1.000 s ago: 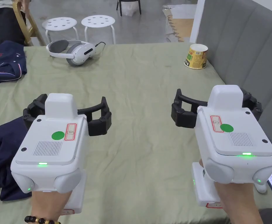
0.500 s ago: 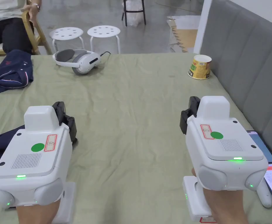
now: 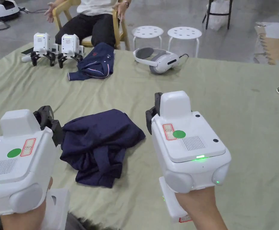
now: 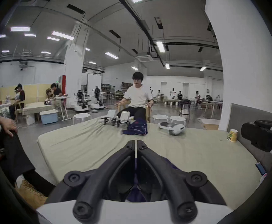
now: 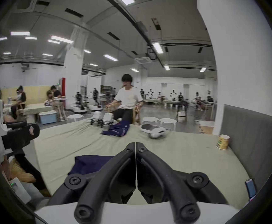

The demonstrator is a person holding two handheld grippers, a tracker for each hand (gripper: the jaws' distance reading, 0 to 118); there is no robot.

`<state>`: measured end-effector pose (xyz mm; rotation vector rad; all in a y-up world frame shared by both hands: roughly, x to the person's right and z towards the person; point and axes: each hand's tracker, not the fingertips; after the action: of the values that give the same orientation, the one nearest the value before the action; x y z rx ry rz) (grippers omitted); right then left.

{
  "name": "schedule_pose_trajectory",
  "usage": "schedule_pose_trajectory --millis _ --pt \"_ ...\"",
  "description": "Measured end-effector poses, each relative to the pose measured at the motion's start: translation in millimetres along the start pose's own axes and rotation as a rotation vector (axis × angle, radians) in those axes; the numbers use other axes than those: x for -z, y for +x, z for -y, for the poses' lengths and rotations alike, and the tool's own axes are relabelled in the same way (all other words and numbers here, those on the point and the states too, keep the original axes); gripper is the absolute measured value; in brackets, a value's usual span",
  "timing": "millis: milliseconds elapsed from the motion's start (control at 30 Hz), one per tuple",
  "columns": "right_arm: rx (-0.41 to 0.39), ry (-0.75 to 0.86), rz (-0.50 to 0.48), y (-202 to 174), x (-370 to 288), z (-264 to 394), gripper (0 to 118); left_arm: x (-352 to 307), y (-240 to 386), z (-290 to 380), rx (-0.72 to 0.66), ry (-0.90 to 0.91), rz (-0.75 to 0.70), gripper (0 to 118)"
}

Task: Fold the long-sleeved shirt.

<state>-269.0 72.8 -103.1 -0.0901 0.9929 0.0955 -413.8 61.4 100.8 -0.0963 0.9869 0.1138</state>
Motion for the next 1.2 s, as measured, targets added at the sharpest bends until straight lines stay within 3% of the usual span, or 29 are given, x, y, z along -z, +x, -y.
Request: schedule_pose_trajectory --millis 167,200,233,267,300,333,367,533,600,667,733,767,800,900,1067,1200 --pt "-0.007 -0.023 -0.034 -13.5 6.3 1.4 0 16.8 -5.9 3.4 -0.011 -0.114 0.04 8" --pt "-0.009 -0.031 -0.036 -12.7 6.7 2.0 0 27.9 -8.4 5.8 -0.038 -0.167 0.059 17" --pt "-0.014 -0.041 -0.041 -12.6 6.8 2.5 0 43.2 -10.3 8.4 -0.087 -0.241 0.089 35" --pt "-0.02 -0.051 -0.046 -12.4 6.5 3.4 0 59.3 -12.1 12.8 -0.138 -0.301 0.122 70" --pt "-0.025 -0.057 -0.048 -12.0 5.7 4.9 0 75.1 -14.7 19.1 -0.172 -0.354 0.137 92" --pt "-0.031 -0.063 -0.05 -11.5 5.9 6.4 0 95.9 -16.6 28.0 -0.2 -0.42 0.135 105" --pt "-0.035 -0.07 -0.05 -10.8 4.9 8.2 0 116.9 -17.3 36.7 -0.205 -0.481 0.14 108" --pt "-0.035 -0.114 -0.057 -6.6 5.5 17.9 0 211.4 -13.0 77.4 -0.146 -0.726 0.11 108" --pt "-0.022 -0.141 -0.063 -3.8 6.3 19.8 0 241.4 -12.1 97.3 -0.155 -0.833 0.119 100" --pt "-0.042 -0.15 -0.057 0.1 2.5 22.3 0 258.0 -4.7 112.5 -0.124 -0.899 0.067 69" --pt "-0.066 -0.158 -0.047 4.5 0.8 23.2 0 262.9 3.8 116.4 -0.1 -0.899 0.049 51" --pt "-0.069 -0.163 -0.042 7.5 0.8 23.7 0 261.7 7.6 115.2 -0.089 -0.892 0.049 30" --pt "-0.066 -0.168 -0.036 10.2 1.6 24.0 0 259.1 10.9 112.2 -0.069 -0.884 0.059 19" --pt "-0.021 -0.183 -0.022 16.9 2.6 23.3 0 252.9 19.8 91.9 0.014 -0.868 0.095 18" --pt "0.005 -0.165 -0.022 27.1 -6.3 18.6 0 216.2 24.2 16.5 -0.126 -0.689 0.301 18" --pt "0.037 -0.148 -0.021 45.7 -20.8 9.6 0 186.5 62.9 -44.9 -0.119 -0.569 0.477 18"
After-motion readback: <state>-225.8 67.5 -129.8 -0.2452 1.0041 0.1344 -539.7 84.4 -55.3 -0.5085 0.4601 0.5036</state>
